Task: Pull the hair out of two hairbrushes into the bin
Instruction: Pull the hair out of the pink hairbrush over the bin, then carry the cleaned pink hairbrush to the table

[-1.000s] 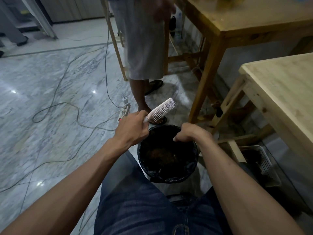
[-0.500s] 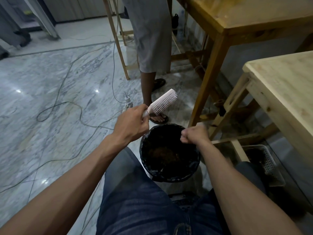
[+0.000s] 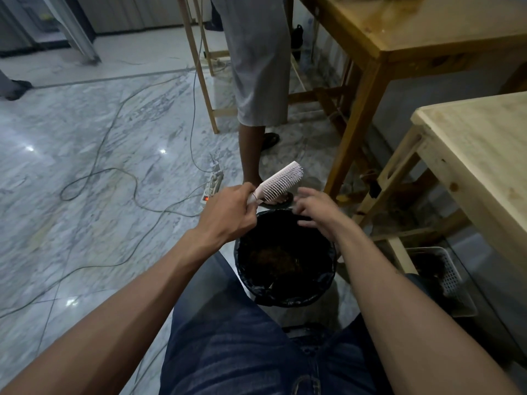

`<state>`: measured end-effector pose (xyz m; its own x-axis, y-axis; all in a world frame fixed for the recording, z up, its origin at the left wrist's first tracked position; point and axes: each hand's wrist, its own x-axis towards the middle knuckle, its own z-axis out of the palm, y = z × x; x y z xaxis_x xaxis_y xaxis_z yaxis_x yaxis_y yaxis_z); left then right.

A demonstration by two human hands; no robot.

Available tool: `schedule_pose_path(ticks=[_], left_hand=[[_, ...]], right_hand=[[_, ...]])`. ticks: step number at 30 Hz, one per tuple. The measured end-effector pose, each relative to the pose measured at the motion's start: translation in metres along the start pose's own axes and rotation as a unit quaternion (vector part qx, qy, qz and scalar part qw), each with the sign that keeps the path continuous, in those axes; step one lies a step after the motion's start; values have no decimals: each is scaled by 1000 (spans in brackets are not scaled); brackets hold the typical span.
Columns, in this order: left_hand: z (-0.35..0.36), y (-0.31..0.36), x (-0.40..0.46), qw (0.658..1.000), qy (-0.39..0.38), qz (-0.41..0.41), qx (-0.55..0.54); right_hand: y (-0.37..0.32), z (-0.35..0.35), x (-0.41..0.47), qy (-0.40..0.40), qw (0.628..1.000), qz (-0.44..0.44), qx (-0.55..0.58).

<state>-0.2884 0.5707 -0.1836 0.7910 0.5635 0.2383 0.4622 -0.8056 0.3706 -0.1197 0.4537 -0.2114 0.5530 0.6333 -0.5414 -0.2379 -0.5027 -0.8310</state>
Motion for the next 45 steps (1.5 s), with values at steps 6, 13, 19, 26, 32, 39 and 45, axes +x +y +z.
schedule_pose_path(ticks=[6,13,19,26,32,39,45], left_hand=[[7,5,-1,999,-29,-24,-39],[12,17,0,995,-72,-5,-69],[8,32,-2,995,-61,24,-77],[-11,57,18,995,-46,53,-67],[-33,95,45,988,5,116,-103],[-51,175,70,968,29,206,-142],[-51,256,78,949,4,269,-166]], right_hand=[[-15,-9,-7,-86,968,-57,230],[-20,-16,-13,-9,973,-83,215],[-33,-25,-23,55,978,-97,176],[-65,-52,-46,90,973,-123,176],[-96,-85,-68,144,952,-179,202],[-120,-155,-130,218,917,-228,242],[-116,-221,-188,324,883,-229,252]])
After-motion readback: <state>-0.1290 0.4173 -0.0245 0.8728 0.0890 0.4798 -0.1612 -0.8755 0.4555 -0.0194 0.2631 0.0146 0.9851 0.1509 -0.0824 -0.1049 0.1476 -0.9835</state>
